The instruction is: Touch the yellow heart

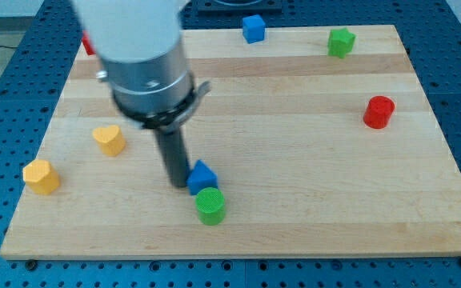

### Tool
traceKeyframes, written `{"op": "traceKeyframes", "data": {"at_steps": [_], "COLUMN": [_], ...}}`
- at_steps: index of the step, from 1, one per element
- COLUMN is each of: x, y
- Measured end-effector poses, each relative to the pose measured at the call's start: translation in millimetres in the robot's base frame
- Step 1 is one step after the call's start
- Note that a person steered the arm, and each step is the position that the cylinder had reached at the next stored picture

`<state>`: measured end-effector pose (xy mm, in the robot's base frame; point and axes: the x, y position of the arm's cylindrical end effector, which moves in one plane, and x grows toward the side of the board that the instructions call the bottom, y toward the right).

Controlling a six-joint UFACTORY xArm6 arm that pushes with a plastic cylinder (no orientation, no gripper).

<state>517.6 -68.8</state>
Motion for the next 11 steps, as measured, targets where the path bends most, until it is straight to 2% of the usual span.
{"op": "traceKeyframes", "data": {"at_steps": [2, 3, 4, 5, 7, 8, 9, 11], "x": [17, 41, 41, 42, 26, -3, -17, -21], "y": [106, 142, 212, 247, 93, 9, -48, -49]}}
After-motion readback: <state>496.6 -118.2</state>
